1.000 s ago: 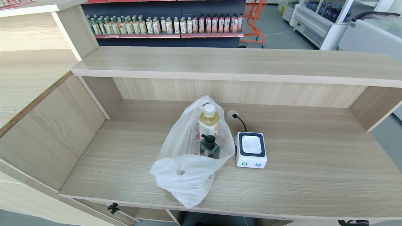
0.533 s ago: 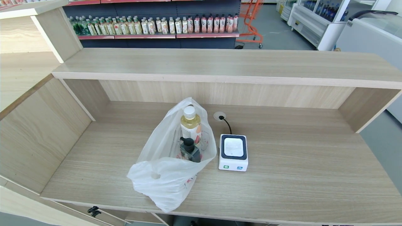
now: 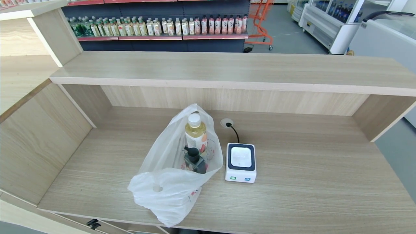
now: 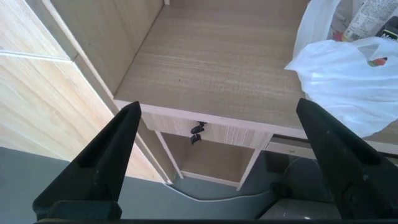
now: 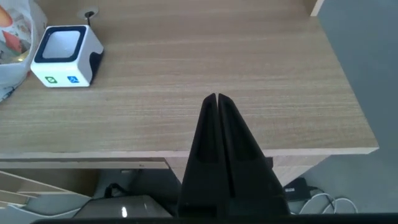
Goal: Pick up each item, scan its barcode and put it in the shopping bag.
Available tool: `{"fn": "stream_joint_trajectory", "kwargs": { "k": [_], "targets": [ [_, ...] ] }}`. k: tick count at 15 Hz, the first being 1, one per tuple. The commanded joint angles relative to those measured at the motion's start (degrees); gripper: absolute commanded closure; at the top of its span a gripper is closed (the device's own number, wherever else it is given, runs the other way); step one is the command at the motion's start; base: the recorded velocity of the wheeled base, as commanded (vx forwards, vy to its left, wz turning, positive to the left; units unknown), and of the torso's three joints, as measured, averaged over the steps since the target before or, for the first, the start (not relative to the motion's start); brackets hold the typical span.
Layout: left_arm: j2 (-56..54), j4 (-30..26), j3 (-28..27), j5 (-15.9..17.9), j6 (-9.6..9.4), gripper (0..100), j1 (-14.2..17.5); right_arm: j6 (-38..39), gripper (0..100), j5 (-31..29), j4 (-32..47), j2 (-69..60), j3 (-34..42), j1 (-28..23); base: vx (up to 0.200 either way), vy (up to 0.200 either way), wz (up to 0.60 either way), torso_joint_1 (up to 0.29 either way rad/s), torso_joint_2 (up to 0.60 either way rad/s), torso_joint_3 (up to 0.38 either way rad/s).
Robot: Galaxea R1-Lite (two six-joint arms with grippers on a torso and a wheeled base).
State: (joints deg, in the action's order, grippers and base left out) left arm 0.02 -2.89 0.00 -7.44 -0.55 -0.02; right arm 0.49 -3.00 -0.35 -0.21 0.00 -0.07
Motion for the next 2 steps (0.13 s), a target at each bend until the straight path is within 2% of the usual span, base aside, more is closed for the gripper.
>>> {"fn": "stream_joint_trajectory", "kwargs": {
  "k": [1,2],
  "targets": [
    [-0.02,-0.01,0.0,-0.03,0.02,0,-0.06,-0.05,100,0.01,-0.09,0.21,0.0,-0.01,0.0,0.0,0.0,0.0,0.0,0.0],
    [-0.02,-0.01,0.0,-0.03,0.02,0,-0.06,-0.14,100,0.01,-0.09,0.21,0.0,-0.01,0.0,0.0,0.0,0.0,0.0,0.0]
  ]
}}
